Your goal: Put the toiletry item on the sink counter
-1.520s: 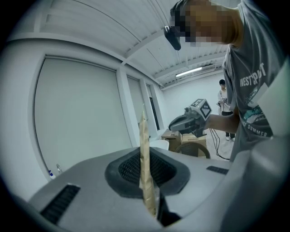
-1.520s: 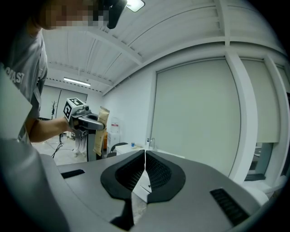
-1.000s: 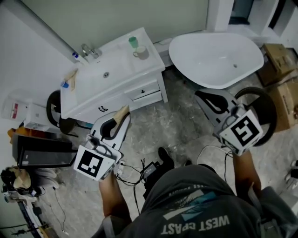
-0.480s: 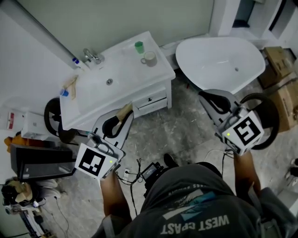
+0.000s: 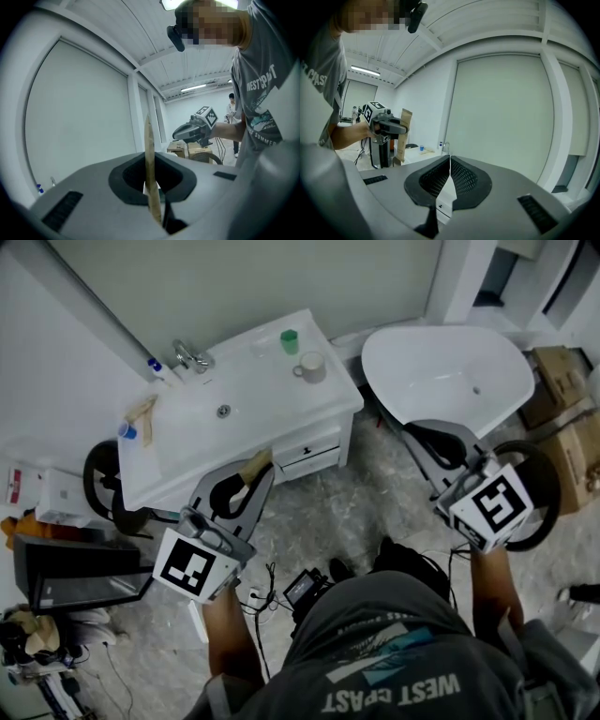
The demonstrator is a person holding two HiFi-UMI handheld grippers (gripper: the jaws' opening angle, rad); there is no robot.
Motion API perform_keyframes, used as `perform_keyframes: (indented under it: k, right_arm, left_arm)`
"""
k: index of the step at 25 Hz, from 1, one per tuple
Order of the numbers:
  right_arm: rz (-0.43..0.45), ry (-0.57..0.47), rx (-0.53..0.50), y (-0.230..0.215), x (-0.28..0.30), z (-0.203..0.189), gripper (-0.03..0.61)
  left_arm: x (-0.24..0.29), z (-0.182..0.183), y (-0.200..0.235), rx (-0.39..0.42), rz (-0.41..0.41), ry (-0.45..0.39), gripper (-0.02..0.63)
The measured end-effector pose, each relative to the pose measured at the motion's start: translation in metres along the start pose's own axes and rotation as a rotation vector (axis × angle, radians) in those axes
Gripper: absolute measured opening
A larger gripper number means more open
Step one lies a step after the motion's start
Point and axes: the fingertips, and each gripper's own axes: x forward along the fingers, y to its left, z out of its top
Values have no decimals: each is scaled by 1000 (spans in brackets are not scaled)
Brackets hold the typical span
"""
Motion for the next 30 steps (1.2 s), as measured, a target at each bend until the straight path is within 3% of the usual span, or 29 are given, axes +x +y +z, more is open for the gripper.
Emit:
perform_keyframes:
  k: [30]
  right_arm:
    - [252, -58, 35, -197, 105, -33, 31]
  left_arm:
    - [177, 5, 79, -33, 235, 127, 15]
